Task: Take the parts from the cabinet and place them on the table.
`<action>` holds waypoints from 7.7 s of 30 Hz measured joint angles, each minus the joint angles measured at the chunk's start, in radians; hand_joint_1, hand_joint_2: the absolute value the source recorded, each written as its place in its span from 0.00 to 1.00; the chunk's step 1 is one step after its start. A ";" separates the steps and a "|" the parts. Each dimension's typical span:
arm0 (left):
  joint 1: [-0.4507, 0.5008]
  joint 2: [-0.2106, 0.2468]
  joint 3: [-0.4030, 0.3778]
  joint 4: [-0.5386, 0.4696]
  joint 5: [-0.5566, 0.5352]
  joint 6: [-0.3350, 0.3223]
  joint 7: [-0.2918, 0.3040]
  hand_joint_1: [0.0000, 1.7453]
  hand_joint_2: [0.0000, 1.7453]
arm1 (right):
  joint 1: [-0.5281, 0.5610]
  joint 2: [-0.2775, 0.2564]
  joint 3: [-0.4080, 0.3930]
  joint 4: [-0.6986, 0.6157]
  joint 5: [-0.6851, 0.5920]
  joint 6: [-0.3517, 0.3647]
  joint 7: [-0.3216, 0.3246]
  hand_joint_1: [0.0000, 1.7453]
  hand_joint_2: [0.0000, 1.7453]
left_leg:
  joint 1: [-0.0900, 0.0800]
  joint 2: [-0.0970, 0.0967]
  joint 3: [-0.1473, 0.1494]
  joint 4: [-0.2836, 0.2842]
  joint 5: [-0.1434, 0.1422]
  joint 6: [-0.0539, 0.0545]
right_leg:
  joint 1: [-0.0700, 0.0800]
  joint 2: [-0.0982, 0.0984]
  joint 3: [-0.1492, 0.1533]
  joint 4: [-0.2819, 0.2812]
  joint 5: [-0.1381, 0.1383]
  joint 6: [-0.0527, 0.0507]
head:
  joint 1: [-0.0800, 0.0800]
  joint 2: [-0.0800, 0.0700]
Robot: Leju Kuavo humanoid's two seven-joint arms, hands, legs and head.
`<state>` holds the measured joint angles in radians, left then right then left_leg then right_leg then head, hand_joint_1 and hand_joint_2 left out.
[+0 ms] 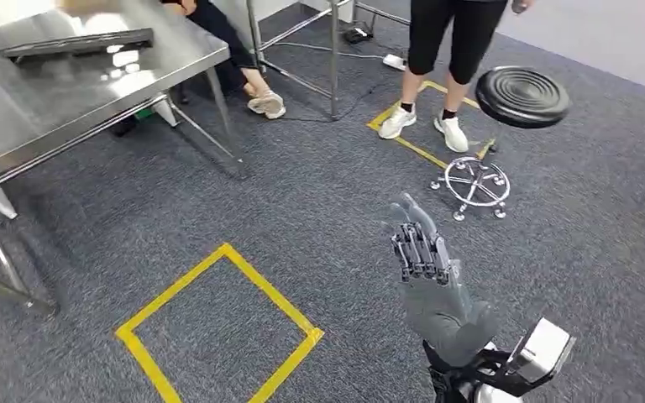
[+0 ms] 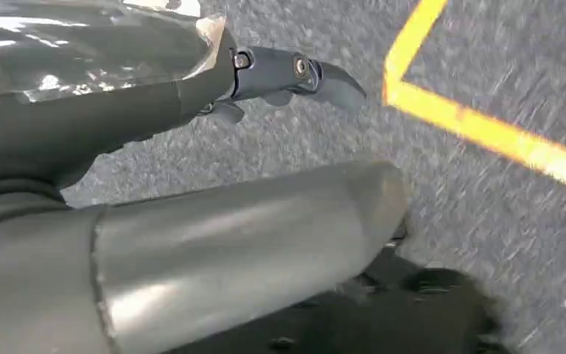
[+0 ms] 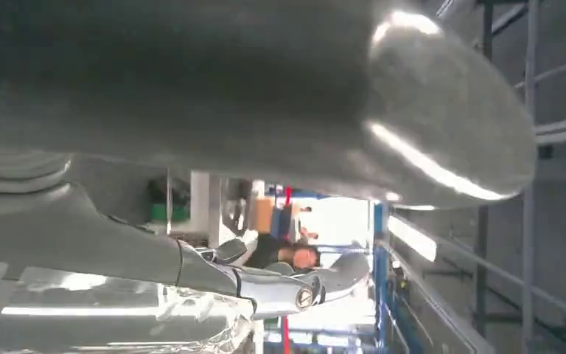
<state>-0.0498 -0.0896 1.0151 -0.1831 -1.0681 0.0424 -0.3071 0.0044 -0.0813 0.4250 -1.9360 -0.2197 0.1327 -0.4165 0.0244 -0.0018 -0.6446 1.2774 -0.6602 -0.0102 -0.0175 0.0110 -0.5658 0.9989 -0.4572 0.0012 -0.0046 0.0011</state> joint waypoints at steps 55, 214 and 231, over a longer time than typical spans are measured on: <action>-0.007 0.006 0.001 -0.002 -0.012 0.017 -0.004 0.00 0.00 | -0.006 -0.002 -0.002 0.018 0.012 0.003 0.010 0.00 0.00 | -0.020 0.123 0.117 -0.263 0.149 0.028 | 0.013 -0.070 -0.023 0.019 -0.002 0.045 | 0.012 0.000; -0.028 0.001 -0.029 -0.005 -0.058 0.068 0.041 0.00 0.00 | -0.114 0.016 0.024 1.328 0.701 -0.103 0.575 0.00 0.00 | -0.012 0.010 0.113 -0.274 0.163 0.012 | 0.001 -0.015 -0.011 0.021 -0.001 0.035 | 0.009 0.000; -0.038 0.007 -0.040 -0.003 -0.040 0.088 0.060 0.00 0.00 | -0.104 0.016 0.026 1.689 0.676 -0.112 0.682 0.00 0.00 | 0.007 0.019 0.132 -0.304 0.169 0.038 | -0.023 -0.011 -0.101 0.233 -0.086 0.085 | 0.018 0.000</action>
<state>-0.0882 -0.0824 0.9751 -0.1858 -1.1078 0.1308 -0.2468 -0.0994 -0.0656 0.4505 -0.2468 0.4559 0.0210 0.2651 0.0314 0.0176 -0.5131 0.9738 -0.4910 0.0280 -0.0404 0.0004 -0.6667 1.2323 -0.5431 0.0867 0.0134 0.0015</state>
